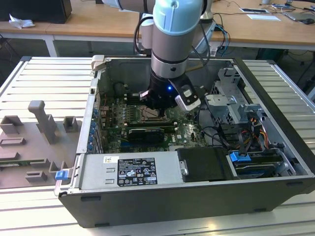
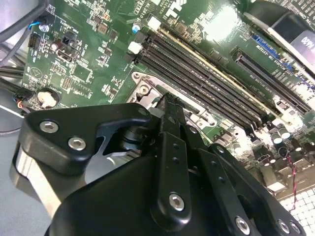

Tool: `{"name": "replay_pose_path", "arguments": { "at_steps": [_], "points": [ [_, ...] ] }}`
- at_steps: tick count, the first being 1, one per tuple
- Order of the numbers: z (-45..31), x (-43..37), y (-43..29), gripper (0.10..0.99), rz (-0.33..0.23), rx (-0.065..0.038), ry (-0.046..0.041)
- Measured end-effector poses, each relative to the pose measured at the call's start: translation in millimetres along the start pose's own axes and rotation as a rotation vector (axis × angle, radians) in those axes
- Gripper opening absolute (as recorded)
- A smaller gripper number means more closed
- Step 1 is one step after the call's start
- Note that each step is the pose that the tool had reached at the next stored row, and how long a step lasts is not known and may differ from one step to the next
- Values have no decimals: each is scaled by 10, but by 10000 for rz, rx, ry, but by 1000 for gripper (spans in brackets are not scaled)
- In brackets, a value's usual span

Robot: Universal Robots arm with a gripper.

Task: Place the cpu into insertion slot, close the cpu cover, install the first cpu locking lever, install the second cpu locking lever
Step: 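Install the second cpu locking lever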

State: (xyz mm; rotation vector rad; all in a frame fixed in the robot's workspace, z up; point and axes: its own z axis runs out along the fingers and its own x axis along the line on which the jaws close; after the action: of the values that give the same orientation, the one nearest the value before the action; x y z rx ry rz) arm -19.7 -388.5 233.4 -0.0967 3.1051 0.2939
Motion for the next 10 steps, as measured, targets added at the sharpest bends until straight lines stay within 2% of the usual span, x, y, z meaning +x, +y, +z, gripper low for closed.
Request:
{"name": "replay_pose_path", "arguments": {
  "at_steps": [4, 9, 10],
  "points": [
    [-6, 67, -26, 106, 1, -259, -16],
    [-19, 151, -81, 106, 4, -463, -29],
    [-21, 202, -85, 106, 6, -516, -32]
  ]
}}
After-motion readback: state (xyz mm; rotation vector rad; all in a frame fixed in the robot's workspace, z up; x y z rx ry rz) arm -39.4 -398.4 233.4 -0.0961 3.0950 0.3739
